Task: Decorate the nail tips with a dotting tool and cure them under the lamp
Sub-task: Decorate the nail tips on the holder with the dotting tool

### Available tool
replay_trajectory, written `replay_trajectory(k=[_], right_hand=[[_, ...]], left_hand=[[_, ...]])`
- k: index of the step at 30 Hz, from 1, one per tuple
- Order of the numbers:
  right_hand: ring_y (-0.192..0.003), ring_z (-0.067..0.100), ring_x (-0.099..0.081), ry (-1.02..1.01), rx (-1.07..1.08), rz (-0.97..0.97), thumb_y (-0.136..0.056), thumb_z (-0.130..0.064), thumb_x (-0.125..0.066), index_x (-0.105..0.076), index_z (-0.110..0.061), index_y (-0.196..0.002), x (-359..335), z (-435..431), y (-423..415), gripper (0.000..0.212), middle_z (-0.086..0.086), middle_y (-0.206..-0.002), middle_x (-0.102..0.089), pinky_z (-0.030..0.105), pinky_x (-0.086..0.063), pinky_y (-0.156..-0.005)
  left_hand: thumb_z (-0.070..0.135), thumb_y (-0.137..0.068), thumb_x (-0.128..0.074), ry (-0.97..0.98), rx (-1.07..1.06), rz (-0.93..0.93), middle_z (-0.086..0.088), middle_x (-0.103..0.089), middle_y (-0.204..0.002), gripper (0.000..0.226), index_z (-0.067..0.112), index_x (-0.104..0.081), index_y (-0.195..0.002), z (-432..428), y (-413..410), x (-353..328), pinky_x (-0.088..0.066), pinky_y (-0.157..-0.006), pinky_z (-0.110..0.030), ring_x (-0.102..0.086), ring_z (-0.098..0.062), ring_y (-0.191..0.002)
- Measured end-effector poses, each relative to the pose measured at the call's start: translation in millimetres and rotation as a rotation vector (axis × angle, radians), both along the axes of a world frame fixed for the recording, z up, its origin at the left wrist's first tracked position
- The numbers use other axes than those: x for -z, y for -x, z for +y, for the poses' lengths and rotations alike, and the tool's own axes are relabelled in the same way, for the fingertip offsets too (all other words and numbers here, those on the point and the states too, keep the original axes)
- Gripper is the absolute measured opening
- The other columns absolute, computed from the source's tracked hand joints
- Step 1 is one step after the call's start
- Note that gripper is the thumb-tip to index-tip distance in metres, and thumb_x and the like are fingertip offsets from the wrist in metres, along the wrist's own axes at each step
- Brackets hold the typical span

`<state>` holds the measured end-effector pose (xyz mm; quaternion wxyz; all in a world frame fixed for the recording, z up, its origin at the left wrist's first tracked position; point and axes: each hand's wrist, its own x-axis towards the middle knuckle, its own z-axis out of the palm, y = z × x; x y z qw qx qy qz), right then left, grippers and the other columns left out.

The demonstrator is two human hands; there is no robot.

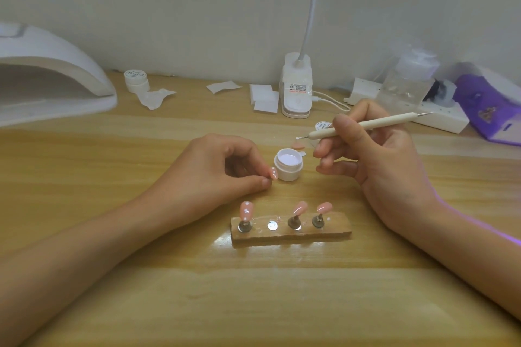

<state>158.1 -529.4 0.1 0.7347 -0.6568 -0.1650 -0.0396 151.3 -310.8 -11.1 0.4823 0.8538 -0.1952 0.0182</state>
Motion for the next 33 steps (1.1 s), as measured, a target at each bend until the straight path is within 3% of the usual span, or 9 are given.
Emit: replay_trajectory(k=[7, 20, 33], right_hand=[[-0.058, 0.016, -0.063, 0.034, -0.127, 0.065, -0.088, -0.02, -0.064, -0.052, -0.015, -0.074, 2.1, 5.8, 6.7, 0.02, 0.009, -0.066, -0.067, 0.026, -0.054, -0.056], [-0.057, 0.019, -0.064, 0.159, -0.168, 0.054, -0.086, -0.021, -0.063, -0.051, -0.011, -0.074, 4.4, 9.3, 7.7, 0.019, 0.01, -0.064, -0.067, 0.021, -0.051, -0.05], [-0.059, 0.018, -0.064, 0.177, -0.163, 0.043, -0.083, -0.023, -0.062, -0.052, -0.011, -0.074, 4.5, 9.6, 8.2, 0.018, 0.009, -0.065, -0.067, 0.027, -0.055, -0.055]], left_hand=[[0.016, -0.076, -0.081, -0.009, -0.001, -0.007, 0.015, -0.069, -0.064, 0.018, 0.03, -0.072, -0.069, 0.7, -1.2, 0.6, -0.041, -0.055, -0.006, -0.059, 0.005, -0.056], [0.018, -0.075, -0.081, -0.011, -0.004, -0.016, 0.019, -0.067, -0.062, 0.014, 0.028, -0.072, -0.071, -0.3, -0.9, 0.5, -0.04, -0.055, -0.004, -0.059, 0.006, -0.056], [0.018, -0.075, -0.081, -0.01, 0.004, -0.022, 0.02, -0.067, -0.061, 0.014, 0.028, -0.072, -0.071, 0.6, -1.3, 1.2, -0.04, -0.055, -0.003, -0.059, 0.007, -0.056]])
